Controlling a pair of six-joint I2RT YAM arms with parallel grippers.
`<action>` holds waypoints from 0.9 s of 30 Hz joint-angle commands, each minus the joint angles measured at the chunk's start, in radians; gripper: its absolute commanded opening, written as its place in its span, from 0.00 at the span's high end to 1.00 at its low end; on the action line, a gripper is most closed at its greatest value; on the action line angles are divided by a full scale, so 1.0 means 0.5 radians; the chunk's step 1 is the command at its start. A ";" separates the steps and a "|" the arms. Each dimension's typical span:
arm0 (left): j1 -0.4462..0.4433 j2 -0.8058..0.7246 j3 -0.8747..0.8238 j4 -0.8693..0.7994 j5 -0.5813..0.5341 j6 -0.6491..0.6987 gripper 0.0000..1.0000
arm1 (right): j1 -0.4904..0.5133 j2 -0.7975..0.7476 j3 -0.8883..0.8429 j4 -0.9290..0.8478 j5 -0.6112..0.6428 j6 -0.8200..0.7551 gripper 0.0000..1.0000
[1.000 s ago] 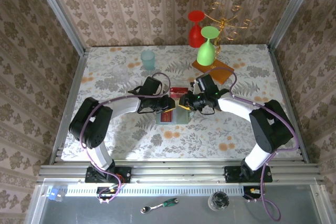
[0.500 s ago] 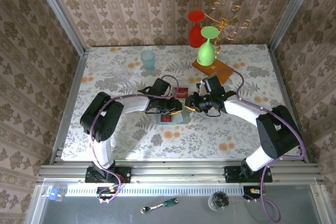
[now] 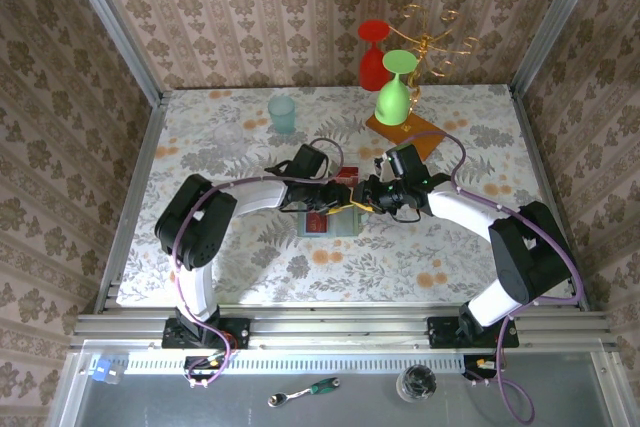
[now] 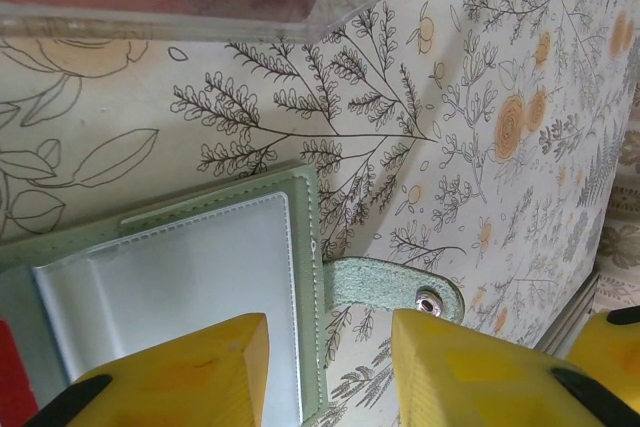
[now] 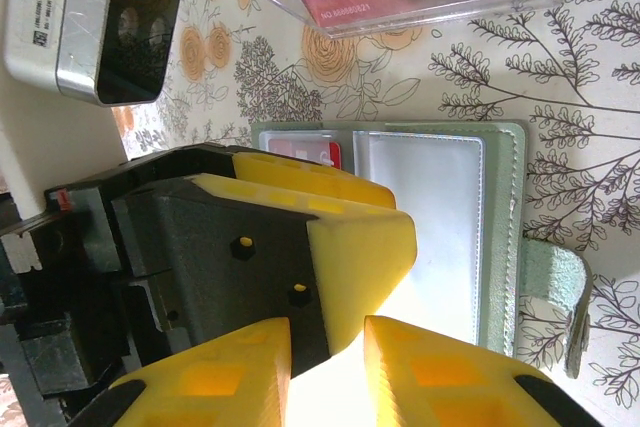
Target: Take the credit cards out of the card holder
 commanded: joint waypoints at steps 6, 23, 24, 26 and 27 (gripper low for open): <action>0.118 -0.116 -0.047 -0.060 0.055 0.086 0.62 | 0.025 0.105 0.011 0.034 0.000 0.048 0.72; 0.413 -0.503 -0.552 -0.007 0.051 0.178 0.65 | 0.275 0.484 0.359 -0.027 0.034 0.103 0.72; 0.424 -0.510 -0.578 0.001 0.053 0.181 0.66 | 0.284 0.505 0.383 -0.034 0.031 0.101 0.72; 0.447 -0.526 -0.625 0.013 0.060 0.183 0.67 | 0.302 0.554 0.441 -0.058 0.027 0.095 0.72; 0.453 -0.527 -0.636 0.018 0.064 0.185 0.68 | 0.307 0.575 0.465 -0.068 0.025 0.094 0.72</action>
